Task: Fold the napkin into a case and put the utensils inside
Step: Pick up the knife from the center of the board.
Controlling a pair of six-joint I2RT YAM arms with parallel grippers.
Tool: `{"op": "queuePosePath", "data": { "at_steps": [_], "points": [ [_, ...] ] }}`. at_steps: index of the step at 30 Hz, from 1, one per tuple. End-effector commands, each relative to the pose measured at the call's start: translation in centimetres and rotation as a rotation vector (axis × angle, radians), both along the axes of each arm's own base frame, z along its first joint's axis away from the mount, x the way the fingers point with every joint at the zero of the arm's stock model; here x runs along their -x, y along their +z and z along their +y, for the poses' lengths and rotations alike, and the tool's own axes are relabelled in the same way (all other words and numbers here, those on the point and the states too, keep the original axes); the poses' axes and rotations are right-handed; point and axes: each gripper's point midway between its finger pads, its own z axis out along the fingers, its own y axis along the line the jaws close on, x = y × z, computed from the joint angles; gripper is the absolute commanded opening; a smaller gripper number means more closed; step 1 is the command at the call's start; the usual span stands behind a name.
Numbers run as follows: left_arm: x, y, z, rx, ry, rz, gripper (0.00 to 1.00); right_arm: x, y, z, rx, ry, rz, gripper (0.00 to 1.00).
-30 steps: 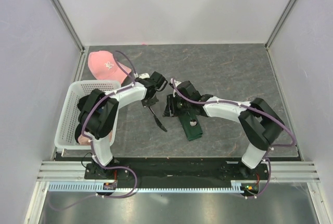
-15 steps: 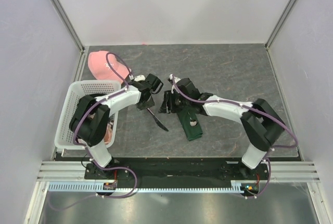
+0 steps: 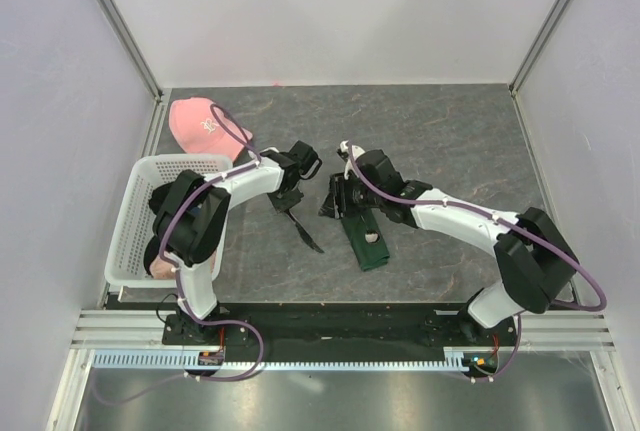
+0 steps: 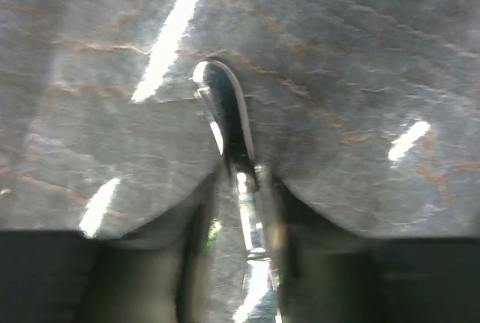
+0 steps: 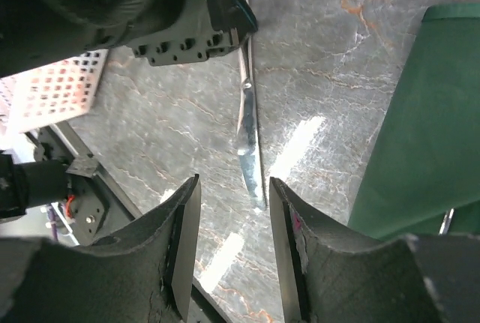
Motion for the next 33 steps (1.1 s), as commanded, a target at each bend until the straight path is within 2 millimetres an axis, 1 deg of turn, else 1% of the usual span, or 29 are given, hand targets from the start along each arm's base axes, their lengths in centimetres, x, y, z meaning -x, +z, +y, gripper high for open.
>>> {"op": "queuePosePath", "data": {
  "at_steps": [1,2,3,4,5,6,7,8,9,10,12,13,14,15,16,17,18,20,21,23,24,27,29,30,32,33],
  "points": [
    [3.0,-4.3,2.3,-0.055,0.095,0.073,0.23,-0.1,-2.1,0.2,0.032,0.026,0.011,0.49],
    [3.4,-4.6,2.1,-0.032,0.089,0.075,0.14,-0.2,-3.0,0.2,0.046,0.027,0.022,0.50],
    [2.7,-4.3,1.5,0.005,0.078,0.030,0.09,-0.1,-3.3,0.4,0.046,0.039,0.027,0.50],
    [3.5,-4.8,1.9,0.008,0.078,0.038,0.06,0.0,-4.1,0.5,0.057,0.042,0.037,0.51],
    [3.7,-4.8,1.8,0.026,0.075,0.026,0.02,0.1,-4.2,1.0,0.053,0.057,0.032,0.56],
    [3.0,-4.0,1.4,0.064,0.072,-0.023,0.02,0.3,-4.3,1.5,0.049,0.074,0.035,0.58],
    [3.7,-4.5,1.7,0.069,0.073,-0.022,0.02,0.5,-4.9,1.9,0.058,0.090,0.048,0.59],
    [3.8,-4.4,1.8,0.078,0.069,-0.031,0.02,0.9,-4.8,2.7,0.052,0.104,0.049,0.62],
    [3.4,-3.8,1.5,0.103,0.068,-0.064,0.02,0.9,-4.8,3.4,0.032,0.110,0.051,0.62],
    [4.0,-4.1,1.8,0.104,0.068,-0.058,0.02,1.4,-4.9,4.6,-0.011,0.146,0.064,0.63],
    [4.4,-4.2,1.7,0.130,0.072,-0.072,0.02,1.6,-5.2,5.6,-0.047,0.150,0.099,0.61],
    [4.5,-4.1,1.8,0.149,0.075,-0.092,0.02,1.9,-5.9,6.2,-0.051,0.161,0.109,0.59],
    [4.6,-4.2,1.7,0.164,0.076,-0.100,0.02,1.8,-6.1,6.5,-0.056,0.162,0.113,0.57],
    [5.2,-4.6,2.0,0.164,0.074,-0.094,0.02,1.9,-6.3,6.8,-0.062,0.163,0.125,0.56],
    [5.0,-4.5,1.7,0.186,0.069,-0.111,0.02,1.6,-6.9,7.1,-0.068,0.164,0.129,0.54],
    [5.2,-4.7,1.7,0.190,0.069,-0.111,0.02,1.5,-7.2,7.2,-0.063,0.163,0.129,0.53],
    [5.6,-5.1,1.8,0.191,0.072,-0.103,0.02,1.4,-8.0,7.3,-0.047,0.168,0.130,0.53],
    [5.7,-5.6,1.7,0.205,0.076,-0.102,0.02,0.9,-8.4,7.5,-0.030,0.166,0.125,0.53],
    [6.3,-6.1,2.0,0.203,0.081,-0.092,0.02,0.8,-9.0,7.5,-0.020,0.172,0.122,0.52],
    [6.5,-6.5,1.9,0.216,0.087,-0.090,0.02,0.4,-9.1,7.8,-0.014,0.178,0.114,0.52],
    [6.8,-6.7,2.0,0.215,0.087,-0.089,0.02,0.4,-9.9,7.8,0.003,0.182,0.130,0.50],
    [7.2,-7.1,2.1,0.233,0.095,-0.091,0.02,0.3,-10.4,8.2,-0.006,0.183,0.139,0.48],
    [7.4,-7.2,2.1,0.243,0.099,-0.093,0.02,0.5,-10.7,8.4,-0.020,0.186,0.163,0.47],
    [7.6,-7.3,2.1,0.248,0.101,-0.095,0.02,0.6,-11.0,8.5,-0.024,0.185,0.170,0.43],
    [7.9,-7.6,2.2,0.259,0.108,-0.098,0.02,0.4,-11.4,8.5,-0.020,0.155,0.188,0.40],
    [7.9,-7.6,2.2,0.261,0.106,-0.098,0.02,0.2,-11.7,8.4,-0.015,0.136,0.188,0.34]
  ]
}}
